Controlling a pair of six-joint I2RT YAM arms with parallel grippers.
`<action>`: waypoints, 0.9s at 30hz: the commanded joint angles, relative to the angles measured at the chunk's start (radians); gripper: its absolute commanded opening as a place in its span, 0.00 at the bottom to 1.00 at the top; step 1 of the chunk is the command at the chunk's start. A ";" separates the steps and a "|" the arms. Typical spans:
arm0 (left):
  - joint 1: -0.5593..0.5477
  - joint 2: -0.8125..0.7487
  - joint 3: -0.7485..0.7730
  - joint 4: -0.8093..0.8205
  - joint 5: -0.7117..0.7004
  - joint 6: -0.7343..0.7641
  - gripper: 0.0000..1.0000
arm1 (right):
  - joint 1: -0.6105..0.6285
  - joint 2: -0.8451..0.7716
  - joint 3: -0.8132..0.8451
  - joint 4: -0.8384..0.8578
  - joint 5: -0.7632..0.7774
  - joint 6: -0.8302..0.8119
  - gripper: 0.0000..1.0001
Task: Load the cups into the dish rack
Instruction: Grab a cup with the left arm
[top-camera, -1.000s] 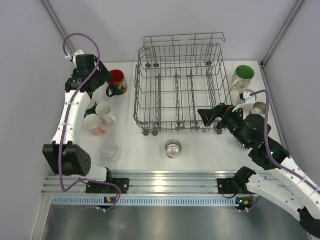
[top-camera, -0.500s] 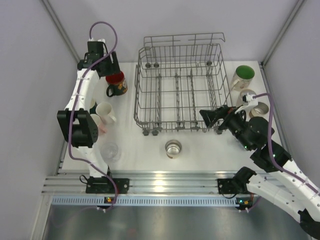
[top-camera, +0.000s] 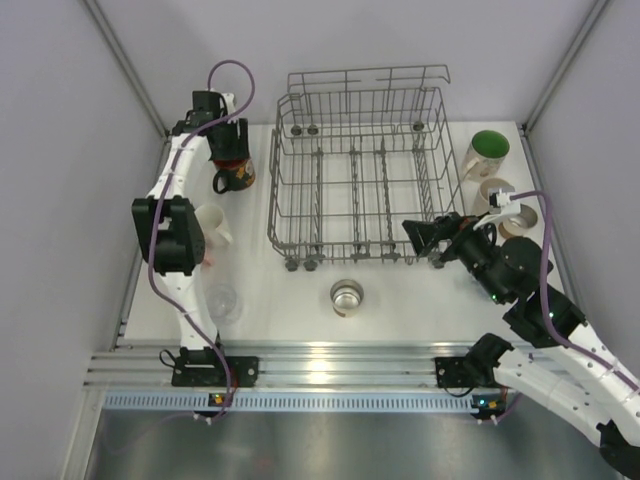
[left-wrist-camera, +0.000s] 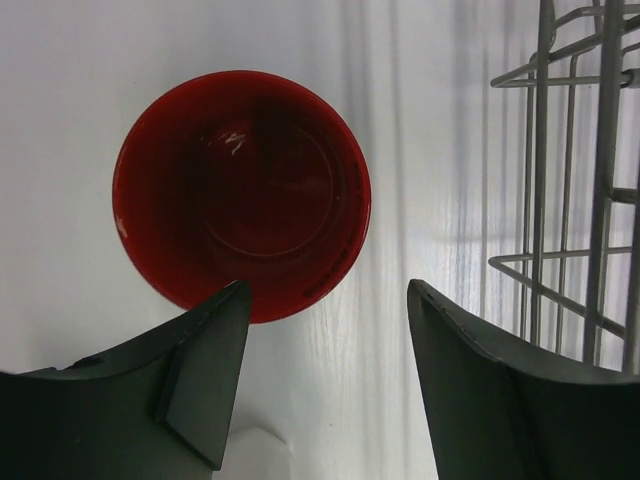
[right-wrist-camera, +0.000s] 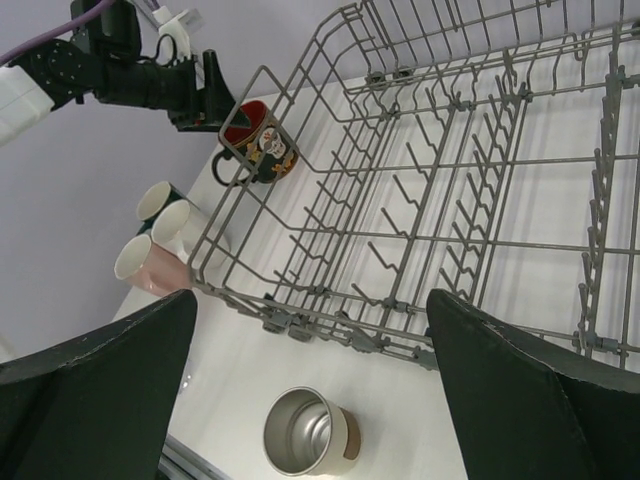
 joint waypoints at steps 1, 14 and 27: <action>-0.003 0.040 0.067 0.014 0.029 0.017 0.68 | 0.009 -0.004 -0.005 0.038 0.015 -0.016 0.99; -0.049 0.140 0.076 0.014 -0.078 0.029 0.52 | 0.009 0.015 -0.015 0.056 0.029 -0.024 0.99; -0.053 0.169 0.093 0.012 -0.144 0.055 0.00 | 0.009 0.054 0.001 0.058 0.026 -0.029 0.99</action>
